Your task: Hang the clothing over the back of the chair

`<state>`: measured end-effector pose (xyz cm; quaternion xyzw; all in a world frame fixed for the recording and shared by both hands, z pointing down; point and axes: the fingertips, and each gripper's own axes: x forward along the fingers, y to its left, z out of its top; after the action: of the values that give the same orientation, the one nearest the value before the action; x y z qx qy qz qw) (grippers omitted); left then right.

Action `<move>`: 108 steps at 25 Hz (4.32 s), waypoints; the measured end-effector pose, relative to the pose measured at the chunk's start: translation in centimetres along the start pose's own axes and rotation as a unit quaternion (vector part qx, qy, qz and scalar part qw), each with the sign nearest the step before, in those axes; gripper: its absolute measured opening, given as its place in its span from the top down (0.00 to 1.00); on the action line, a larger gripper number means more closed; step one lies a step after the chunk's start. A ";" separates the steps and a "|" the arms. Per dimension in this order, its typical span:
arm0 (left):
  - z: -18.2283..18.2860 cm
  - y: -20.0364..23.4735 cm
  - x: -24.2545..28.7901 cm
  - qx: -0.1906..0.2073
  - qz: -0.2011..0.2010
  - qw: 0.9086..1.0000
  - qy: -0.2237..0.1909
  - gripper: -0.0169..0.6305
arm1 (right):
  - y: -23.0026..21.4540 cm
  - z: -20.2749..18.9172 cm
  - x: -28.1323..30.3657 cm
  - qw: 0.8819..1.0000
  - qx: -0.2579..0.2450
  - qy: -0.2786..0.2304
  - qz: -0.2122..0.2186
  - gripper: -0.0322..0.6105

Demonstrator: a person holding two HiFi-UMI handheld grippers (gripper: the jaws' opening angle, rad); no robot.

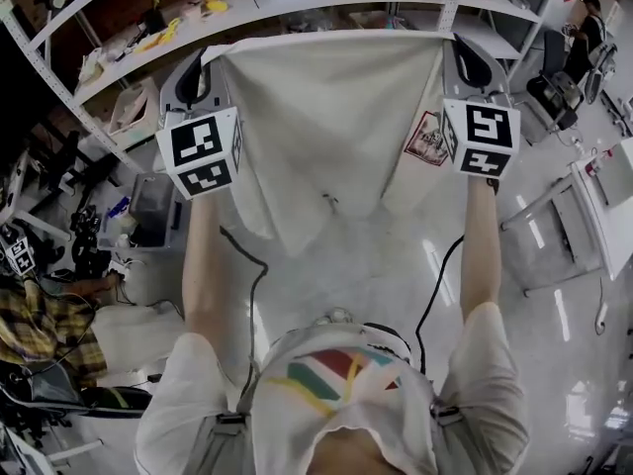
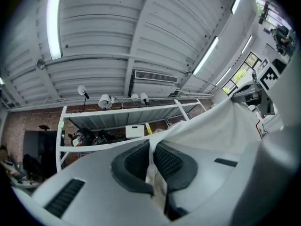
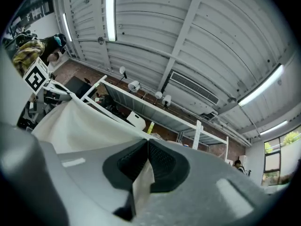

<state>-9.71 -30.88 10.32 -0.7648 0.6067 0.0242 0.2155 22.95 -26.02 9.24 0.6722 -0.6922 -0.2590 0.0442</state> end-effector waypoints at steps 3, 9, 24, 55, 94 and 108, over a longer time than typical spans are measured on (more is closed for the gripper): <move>2.0 0.5 1.6 0.010 0.007 1.000 -0.007 0.95 | -1.4 1.0 2.9 1.000 0.006 -0.009 0.009 0.94; 4.6 1.7 3.7 0.036 0.028 0.999 -0.006 0.95 | -2.4 1.8 7.8 1.000 0.003 0.000 0.011 0.94; 3.4 3.0 6.0 0.056 0.067 0.996 0.025 0.95 | -1.1 1.3 14.4 0.999 0.027 0.000 0.043 0.94; -4.1 2.6 10.0 0.070 0.065 0.991 0.091 0.95 | 1.2 -4.0 17.7 0.997 0.006 0.030 0.066 0.94; -7.8 -0.5 6.8 0.060 0.029 0.992 0.103 0.95 | 1.6 -7.2 10.7 0.994 -0.058 0.088 0.043 0.94; -17.6 -1.2 6.5 0.057 0.014 0.981 0.184 0.95 | 7.2 -16.0 13.5 0.982 -0.062 0.149 0.098 0.94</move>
<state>-10.84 -42.93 24.67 -0.7343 0.6467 -0.1487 0.1429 21.72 -43.96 22.16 0.6284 -0.7228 -0.1925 0.2139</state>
